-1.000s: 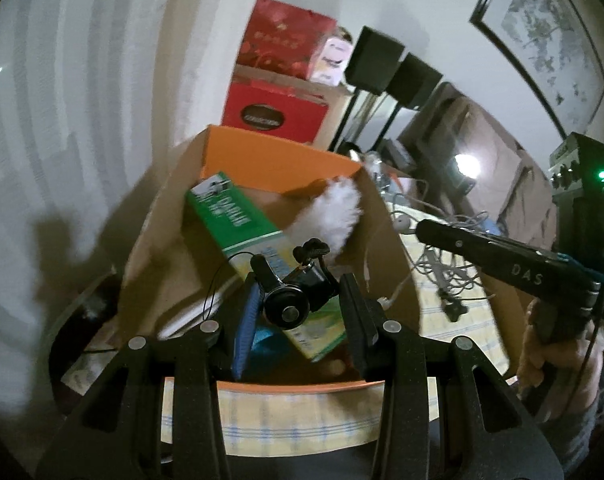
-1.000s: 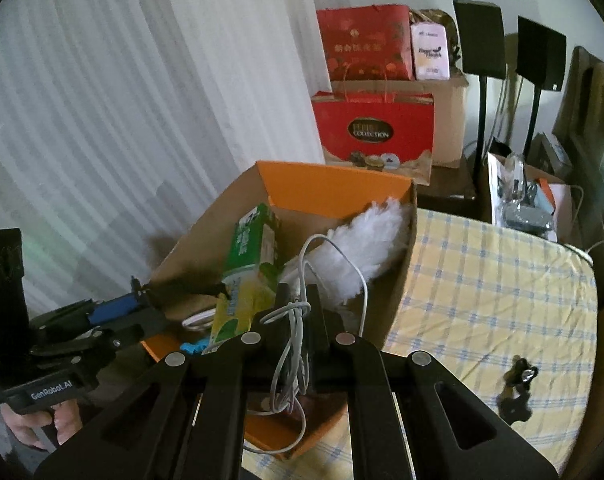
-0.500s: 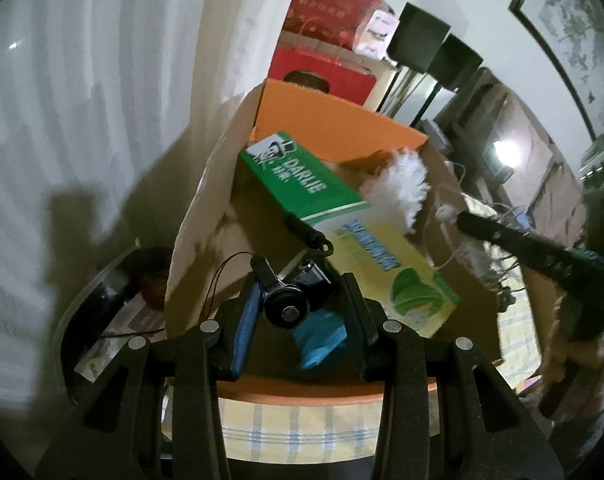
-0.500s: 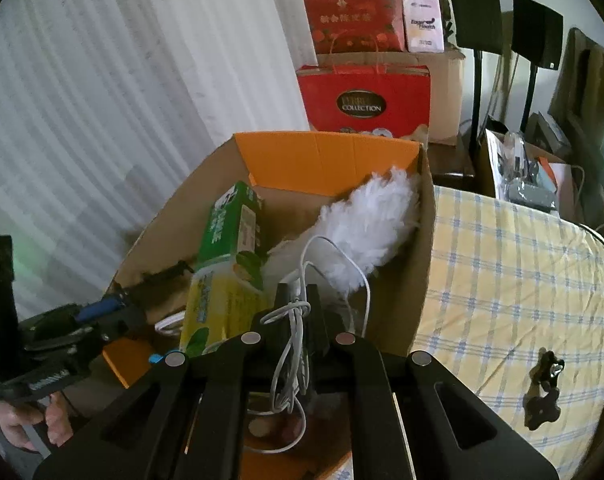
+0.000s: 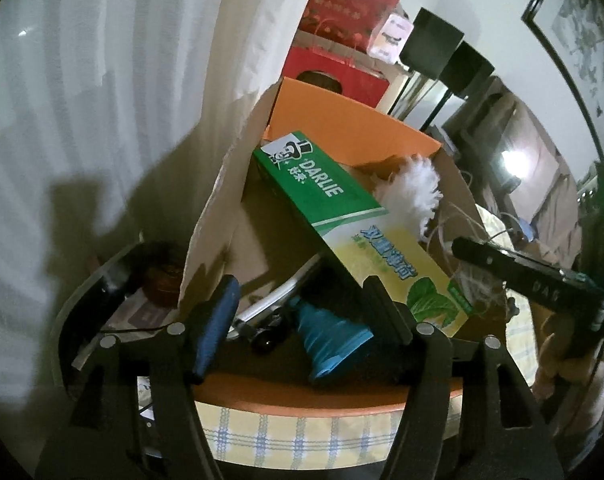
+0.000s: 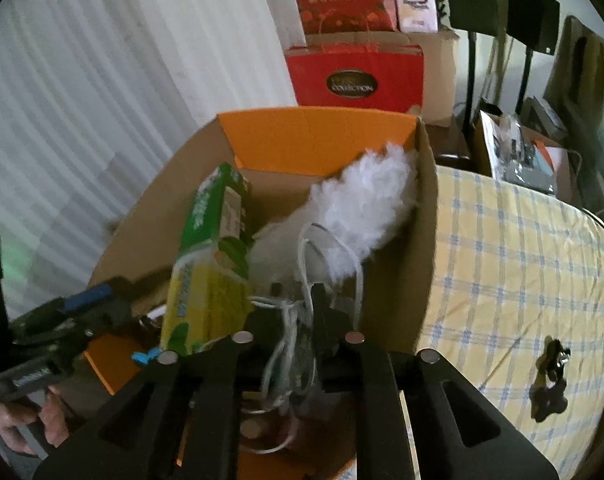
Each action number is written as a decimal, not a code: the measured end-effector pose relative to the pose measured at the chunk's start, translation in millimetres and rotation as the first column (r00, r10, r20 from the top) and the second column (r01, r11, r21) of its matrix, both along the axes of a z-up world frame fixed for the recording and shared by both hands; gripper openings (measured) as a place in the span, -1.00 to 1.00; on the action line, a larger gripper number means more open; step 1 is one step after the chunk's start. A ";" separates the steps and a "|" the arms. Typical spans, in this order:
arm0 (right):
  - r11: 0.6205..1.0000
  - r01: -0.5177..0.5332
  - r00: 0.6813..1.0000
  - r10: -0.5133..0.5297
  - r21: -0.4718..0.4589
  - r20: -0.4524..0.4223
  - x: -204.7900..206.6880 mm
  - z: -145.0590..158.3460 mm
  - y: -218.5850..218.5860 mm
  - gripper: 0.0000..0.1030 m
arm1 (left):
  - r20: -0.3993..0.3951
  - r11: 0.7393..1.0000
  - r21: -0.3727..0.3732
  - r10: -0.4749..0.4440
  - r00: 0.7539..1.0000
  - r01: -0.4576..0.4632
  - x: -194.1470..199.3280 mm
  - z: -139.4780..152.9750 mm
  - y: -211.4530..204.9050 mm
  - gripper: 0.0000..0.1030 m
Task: Organize objects
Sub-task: 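Carry the earphones over the orange box and lower them inside with both grippers, then open both grippers and withdraw them from the orange box, then move the left gripper to the black star-shaped knob and close on it, then lift the black knob with the left gripper and carry it over the orange box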
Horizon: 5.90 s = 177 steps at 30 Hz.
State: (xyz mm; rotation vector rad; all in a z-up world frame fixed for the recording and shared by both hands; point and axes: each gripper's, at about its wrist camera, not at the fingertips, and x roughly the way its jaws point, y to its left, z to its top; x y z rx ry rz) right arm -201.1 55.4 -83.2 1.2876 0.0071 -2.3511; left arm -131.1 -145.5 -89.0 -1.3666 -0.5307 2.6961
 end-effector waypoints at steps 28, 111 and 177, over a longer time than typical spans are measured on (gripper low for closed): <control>0.999 0.032 0.994 -0.029 0.033 -0.107 54.4 51.9 34.2 0.70 | -0.105 0.995 -0.099 -0.013 0.994 0.003 35.7 45.8 33.0 0.94; 0.876 0.478 0.877 -0.480 -0.062 -0.031 65.0 -10.8 321.0 0.86 | -0.095 0.835 -0.094 -0.549 0.830 0.542 -25.9 -31.9 350.0 0.64; 0.978 0.181 0.978 -0.167 0.107 -0.123 3.3 -80.5 225.3 -0.12 | -0.119 0.894 -0.017 -0.446 0.887 0.448 8.7 -33.0 280.1 -0.18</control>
